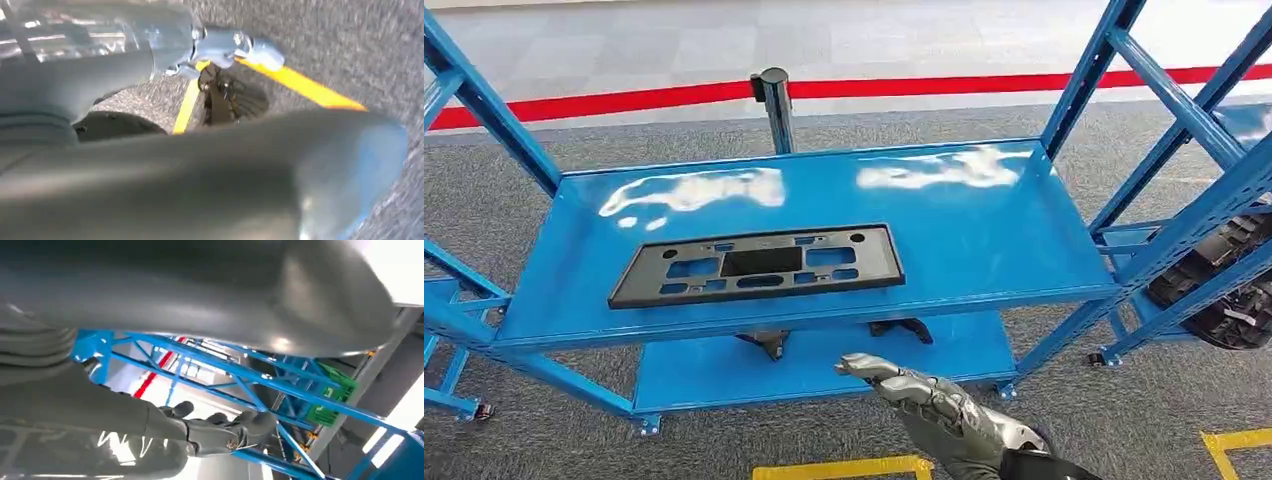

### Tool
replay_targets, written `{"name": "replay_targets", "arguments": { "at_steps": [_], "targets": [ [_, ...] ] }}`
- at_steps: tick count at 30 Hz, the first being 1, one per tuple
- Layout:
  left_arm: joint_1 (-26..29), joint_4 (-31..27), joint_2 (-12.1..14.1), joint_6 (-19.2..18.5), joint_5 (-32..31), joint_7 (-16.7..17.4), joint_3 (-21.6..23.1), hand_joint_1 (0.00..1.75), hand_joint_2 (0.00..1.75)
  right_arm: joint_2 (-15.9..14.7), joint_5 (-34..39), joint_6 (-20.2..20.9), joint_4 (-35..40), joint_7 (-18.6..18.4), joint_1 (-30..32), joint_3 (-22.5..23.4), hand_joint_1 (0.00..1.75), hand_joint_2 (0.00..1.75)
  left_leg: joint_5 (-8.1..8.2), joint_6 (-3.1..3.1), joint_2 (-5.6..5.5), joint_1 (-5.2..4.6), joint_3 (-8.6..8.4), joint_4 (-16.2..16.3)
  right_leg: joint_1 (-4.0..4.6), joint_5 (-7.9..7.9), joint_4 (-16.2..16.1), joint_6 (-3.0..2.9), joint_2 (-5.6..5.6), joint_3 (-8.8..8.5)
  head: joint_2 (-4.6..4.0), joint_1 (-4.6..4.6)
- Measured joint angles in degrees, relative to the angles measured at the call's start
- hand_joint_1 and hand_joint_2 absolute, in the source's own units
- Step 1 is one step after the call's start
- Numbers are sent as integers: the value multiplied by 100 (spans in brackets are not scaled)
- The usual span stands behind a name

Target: Take the parts from the cabinet and place them on the table.

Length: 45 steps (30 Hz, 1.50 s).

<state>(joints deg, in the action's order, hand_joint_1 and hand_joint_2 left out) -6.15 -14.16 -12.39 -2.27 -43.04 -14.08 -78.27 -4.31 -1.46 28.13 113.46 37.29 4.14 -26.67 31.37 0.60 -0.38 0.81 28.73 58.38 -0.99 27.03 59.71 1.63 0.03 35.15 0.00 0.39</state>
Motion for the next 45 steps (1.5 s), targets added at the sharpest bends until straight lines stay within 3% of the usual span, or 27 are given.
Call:
{"name": "replay_targets", "arguments": {
  "at_steps": [1, 8, 15, 17, 21, 24, 26, 28, 36, 45],
  "targets": [
    [1, 0, 0, 7, -2, 0, 4, 0, 0, 0, -7, -7, 0, -2, 0, 0, 0, 0, 1, 21, 0, -3, -20, -32, -1, 18, -1, -27, -1, -7, 0, 0],
    [3, 0, 0, 57, -4, 7, 33, 0, 0, -2, -48, -109, -2, -190, 34, 2, 0, 0, 31, 108, 6, -4, -102, -100, -1, 70, -2, -52, -1, -61, -2, 0],
    [4, -2, 0, 72, -2, 9, 42, 0, 0, -35, -109, -238, -133, -545, 58, 2, 0, 0, 38, 119, 7, -8, -119, -101, 13, 75, -25, -54, -1, -99, 0, 0],
    [5, 0, 0, 79, -4, 9, 44, 0, 0, -83, -331, -495, -241, -912, 38, -7, 0, 0, 39, 119, 6, -8, -124, -101, 14, 75, -36, -53, -1, -113, 0, 0],
    [4, -2, 0, 92, -39, 9, 74, 0, 0, -249, -1391, -1347, -693, -1458, -142, -107, 0, 0, 40, 118, 5, -8, -133, -102, 13, 74, -54, -52, -2, -134, 0, 0],
    [4, 0, 0, 101, -74, 11, 88, 0, 0, -258, -1804, -1587, -943, -1629, -327, -228, 0, 0, 43, 114, 6, -8, -136, -102, 13, 74, -58, -52, -2, -140, 0, 0],
    [2, 0, 0, 96, -190, 26, 157, 0, 0, -241, -3057, -2231, -1260, -2038, -595, -441, 0, 0, 43, 113, 8, -8, -140, -102, 13, 74, -58, -51, -2, -145, 0, 0],
    [0, 0, 0, 87, -299, 37, 223, 0, 0, -121, -4761, -2903, -1588, -2508, -877, -670, 0, 0, 43, 114, 6, -8, -144, -102, 14, 74, -58, -51, -2, -146, -2, 0],
    [-2, 4, -2, -13, -669, 76, 534, 0, 0, 539, -6950, -3370, -2727, -3256, -1952, -1359, 0, 0, 42, 114, 8, -5, -149, -102, 18, 73, -57, -52, -2, -148, 0, 0],
    [2, 7, -2, -4, -839, 94, 754, 0, 0, 1051, -7687, -3560, -3438, -3512, -2531, -1644, 0, 0, 43, 114, 4, -6, -148, -102, 18, 74, -59, -51, -3, -151, -2, 0]
  ]
}}
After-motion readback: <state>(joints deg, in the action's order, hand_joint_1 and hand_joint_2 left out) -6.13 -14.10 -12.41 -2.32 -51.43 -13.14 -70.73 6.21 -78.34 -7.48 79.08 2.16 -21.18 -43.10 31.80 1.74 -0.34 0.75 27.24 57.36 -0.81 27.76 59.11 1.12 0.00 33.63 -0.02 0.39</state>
